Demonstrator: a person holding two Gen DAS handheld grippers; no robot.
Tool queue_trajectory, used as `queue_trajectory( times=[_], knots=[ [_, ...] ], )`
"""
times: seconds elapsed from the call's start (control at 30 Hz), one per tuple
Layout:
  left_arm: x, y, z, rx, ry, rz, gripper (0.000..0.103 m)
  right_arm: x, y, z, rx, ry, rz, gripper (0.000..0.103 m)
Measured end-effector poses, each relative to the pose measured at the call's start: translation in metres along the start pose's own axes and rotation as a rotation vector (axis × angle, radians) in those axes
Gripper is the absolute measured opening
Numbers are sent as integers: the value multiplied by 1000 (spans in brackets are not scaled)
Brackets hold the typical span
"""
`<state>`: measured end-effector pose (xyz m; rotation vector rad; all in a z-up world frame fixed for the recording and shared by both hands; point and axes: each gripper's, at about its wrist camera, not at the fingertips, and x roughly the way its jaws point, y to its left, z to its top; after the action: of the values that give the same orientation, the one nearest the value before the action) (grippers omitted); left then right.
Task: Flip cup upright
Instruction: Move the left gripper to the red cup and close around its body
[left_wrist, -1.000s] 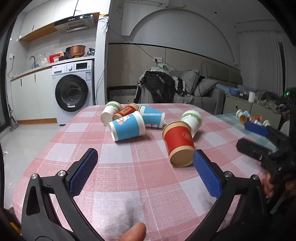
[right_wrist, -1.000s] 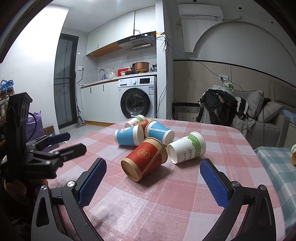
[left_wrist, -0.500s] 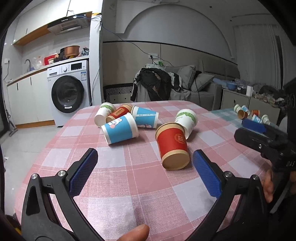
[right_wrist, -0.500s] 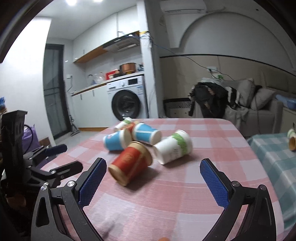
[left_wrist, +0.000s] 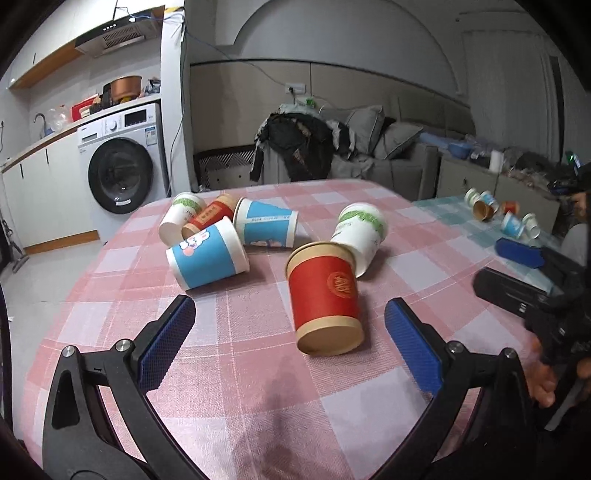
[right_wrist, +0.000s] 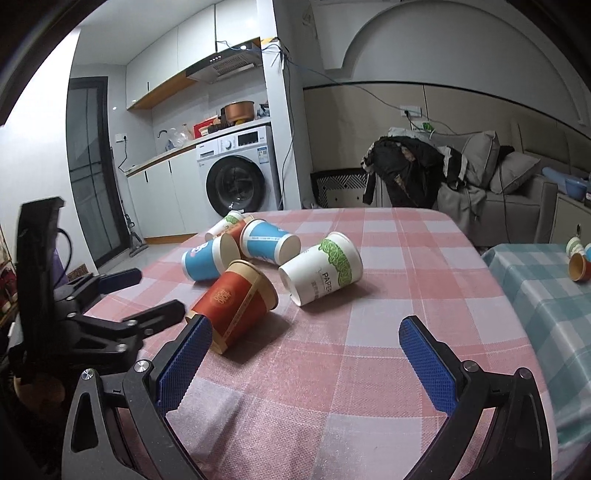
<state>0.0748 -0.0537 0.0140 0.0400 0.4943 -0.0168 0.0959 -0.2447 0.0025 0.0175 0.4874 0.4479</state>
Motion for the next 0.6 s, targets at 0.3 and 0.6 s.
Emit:
queue_trajectory(
  times=[0.3, 0.6],
  knots=[
    [44, -5, 12, 10, 104, -35, 102, 2, -5, 0, 32, 9, 19, 103],
    [81, -20, 16, 52, 182, -24, 101, 4, -1, 0, 31, 15, 19, 103]
  ],
)
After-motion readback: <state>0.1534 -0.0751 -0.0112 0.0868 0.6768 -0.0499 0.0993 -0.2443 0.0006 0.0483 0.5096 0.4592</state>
